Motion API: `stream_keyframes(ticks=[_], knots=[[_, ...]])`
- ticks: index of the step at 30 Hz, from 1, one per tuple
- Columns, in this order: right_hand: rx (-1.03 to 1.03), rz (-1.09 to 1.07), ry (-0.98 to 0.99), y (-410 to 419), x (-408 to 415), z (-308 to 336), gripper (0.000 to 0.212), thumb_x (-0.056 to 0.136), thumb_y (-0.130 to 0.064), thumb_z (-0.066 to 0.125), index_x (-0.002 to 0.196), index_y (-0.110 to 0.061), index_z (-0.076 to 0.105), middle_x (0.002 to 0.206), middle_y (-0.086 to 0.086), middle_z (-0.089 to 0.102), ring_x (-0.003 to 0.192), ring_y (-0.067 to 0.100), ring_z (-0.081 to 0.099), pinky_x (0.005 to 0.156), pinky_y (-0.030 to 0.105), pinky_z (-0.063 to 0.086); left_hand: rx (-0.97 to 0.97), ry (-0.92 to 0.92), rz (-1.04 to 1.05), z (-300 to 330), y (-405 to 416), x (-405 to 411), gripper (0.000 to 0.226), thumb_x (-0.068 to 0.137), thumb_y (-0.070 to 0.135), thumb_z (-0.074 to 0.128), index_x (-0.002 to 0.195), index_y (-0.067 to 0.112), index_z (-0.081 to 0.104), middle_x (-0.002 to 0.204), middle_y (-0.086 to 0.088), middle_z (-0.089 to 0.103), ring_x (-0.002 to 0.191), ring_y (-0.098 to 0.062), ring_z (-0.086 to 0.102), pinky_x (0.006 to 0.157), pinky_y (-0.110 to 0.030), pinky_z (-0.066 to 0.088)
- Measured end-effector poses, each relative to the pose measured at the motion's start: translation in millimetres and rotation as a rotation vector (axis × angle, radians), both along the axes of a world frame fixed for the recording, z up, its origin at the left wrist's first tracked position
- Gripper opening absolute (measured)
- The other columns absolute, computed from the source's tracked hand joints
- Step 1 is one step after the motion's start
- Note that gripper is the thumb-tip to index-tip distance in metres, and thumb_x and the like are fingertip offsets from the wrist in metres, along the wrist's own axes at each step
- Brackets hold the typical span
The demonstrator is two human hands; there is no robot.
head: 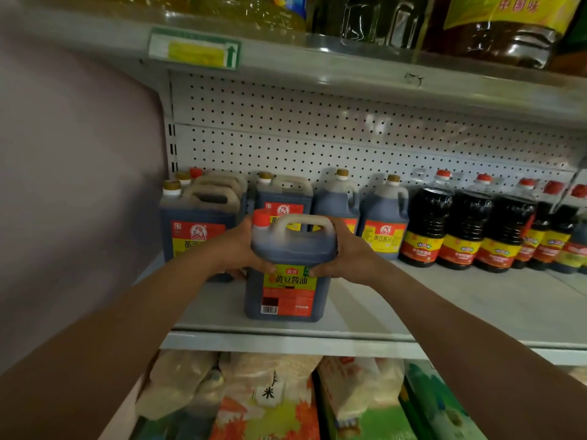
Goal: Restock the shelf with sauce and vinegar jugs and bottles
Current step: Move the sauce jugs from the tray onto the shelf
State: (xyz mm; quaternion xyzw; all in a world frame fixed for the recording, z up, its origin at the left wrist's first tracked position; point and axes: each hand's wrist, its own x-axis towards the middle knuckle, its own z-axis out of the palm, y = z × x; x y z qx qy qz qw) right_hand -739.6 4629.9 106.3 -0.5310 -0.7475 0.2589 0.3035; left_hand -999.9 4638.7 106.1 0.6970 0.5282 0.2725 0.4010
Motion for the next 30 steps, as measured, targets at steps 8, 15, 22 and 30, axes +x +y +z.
stream_keyframes(ticks=[8, 15, 22, 30], knots=[[0.036, -0.072, -0.067, 39.9, -15.8, 4.8, 0.094, 0.065, -0.015, 0.094, 0.139, -0.025, 0.036, 0.113, -0.002, 0.059, 0.107, 0.026, 0.061, 0.078, 0.041, 0.057, 0.073, 0.055, 0.116, 1.5, 33.5, 4.7, 0.105, 0.068, 0.011, 0.090, 0.146, 0.036, 0.024, 0.129, 0.002, 0.053, 0.112, -0.026, 0.056, 0.068, -0.043, 0.061], [-0.021, -0.111, -0.092, 81.1, -23.0, 8.1, 0.098, 0.066, -0.014, 0.093, 0.142, -0.023, 0.032, 0.120, 0.008, 0.060, 0.110, 0.031, 0.062, 0.084, 0.054, 0.058, 0.120, 0.128, 0.220, -2.8, 74.8, 9.4, 0.106, 0.066, 0.016, 0.091, 0.147, 0.029, 0.025, 0.129, -0.005, 0.053, 0.104, -0.026, 0.055, 0.070, -0.045, 0.060], [0.029, -0.164, -0.071, 76.7, -26.0, 0.4, 0.098, 0.070, -0.014, 0.091, 0.146, -0.025, 0.030, 0.114, 0.004, 0.059, 0.109, 0.030, 0.061, 0.080, 0.045, 0.057, 0.186, 0.142, 0.272, -6.8, 72.8, 13.4, 0.101, 0.068, 0.017, 0.090, 0.147, 0.025, 0.027, 0.125, -0.003, 0.053, 0.100, -0.022, 0.052, 0.074, -0.040, 0.056], [0.162, -0.329, -0.072, 9.6, -1.2, -16.3, 0.083, 0.077, -0.039, 0.084, 0.145, -0.023, 0.039, 0.134, 0.011, 0.062, 0.123, 0.032, 0.058, 0.079, 0.033, 0.042, 0.387, 0.070, 0.574, -20.4, 1.4, 23.2, 0.089, 0.076, 0.041, 0.083, 0.144, 0.016, 0.032, 0.138, -0.012, 0.057, 0.121, -0.038, 0.058, 0.096, -0.045, 0.046]])
